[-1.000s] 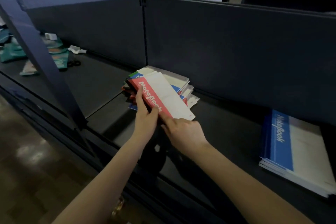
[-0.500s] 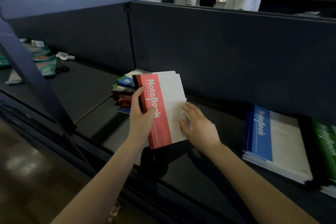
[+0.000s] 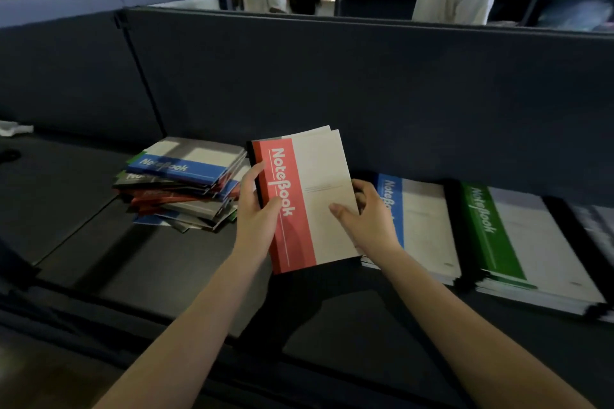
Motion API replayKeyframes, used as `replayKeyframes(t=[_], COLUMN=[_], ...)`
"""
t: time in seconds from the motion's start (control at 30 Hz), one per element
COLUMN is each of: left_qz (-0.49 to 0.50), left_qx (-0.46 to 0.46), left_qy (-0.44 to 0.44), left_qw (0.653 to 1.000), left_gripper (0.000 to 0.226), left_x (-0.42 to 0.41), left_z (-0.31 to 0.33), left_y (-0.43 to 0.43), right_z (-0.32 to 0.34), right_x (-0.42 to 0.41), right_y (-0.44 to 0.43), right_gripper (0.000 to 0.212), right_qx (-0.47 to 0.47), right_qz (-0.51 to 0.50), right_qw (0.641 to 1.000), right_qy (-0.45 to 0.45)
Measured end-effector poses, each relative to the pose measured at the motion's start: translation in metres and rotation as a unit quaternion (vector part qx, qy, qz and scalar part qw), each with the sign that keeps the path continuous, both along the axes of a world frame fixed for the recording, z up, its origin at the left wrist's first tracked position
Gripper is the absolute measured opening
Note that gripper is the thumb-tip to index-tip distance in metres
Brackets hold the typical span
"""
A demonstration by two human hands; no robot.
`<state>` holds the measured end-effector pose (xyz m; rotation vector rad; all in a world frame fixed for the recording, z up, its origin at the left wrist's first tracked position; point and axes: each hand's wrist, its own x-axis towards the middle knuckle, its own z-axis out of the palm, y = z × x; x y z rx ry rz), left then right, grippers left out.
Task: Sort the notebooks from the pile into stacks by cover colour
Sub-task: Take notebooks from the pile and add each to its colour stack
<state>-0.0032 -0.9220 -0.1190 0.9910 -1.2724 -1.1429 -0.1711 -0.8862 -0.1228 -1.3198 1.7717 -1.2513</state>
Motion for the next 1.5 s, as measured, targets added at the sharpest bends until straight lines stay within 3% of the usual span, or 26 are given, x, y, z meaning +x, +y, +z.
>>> replayKeyframes(t=[0.13, 0.57, 0.8, 0.97, 1.5], left_qz=[-0.046, -0.191, -0.272, -0.3, -0.306], left_qx=[-0.017, -0.058, -0.014, 0.008, 0.009], left_qy=[-0.005, -0.051, 0.011, 0.019, -0.009], left_qw=[0.999, 0.979, 0.962, 0.954, 0.952], left_gripper=[0.053, 0.049, 0.049, 0.058, 0.053], left_x=[-0.04, -0.186, -0.263, -0.304, -0.406], left_z=[0.003, 0.0, 0.007, 0.011, 0.006], left_y=[0.005, 0.047, 0.092, 0.113, 0.17], right_z=[0.003, 0.004, 0.005, 0.008, -0.004], right_x=[-0.037, -0.169, -0.232, -0.273, -0.374], right_y=[0.018, 0.117, 0.175, 0.206, 0.265], right_gripper=[0.041, 0.037, 0.04, 0.04, 0.033], right_qx=[-0.01, -0.026, -0.039, -0.033, -0.036], right_qz=[-0.048, -0.225, -0.306, -0.35, -0.391], right_qw=[0.999, 0.974, 0.951, 0.936, 0.919], right_qy=[-0.011, -0.004, -0.009, -0.011, -0.043])
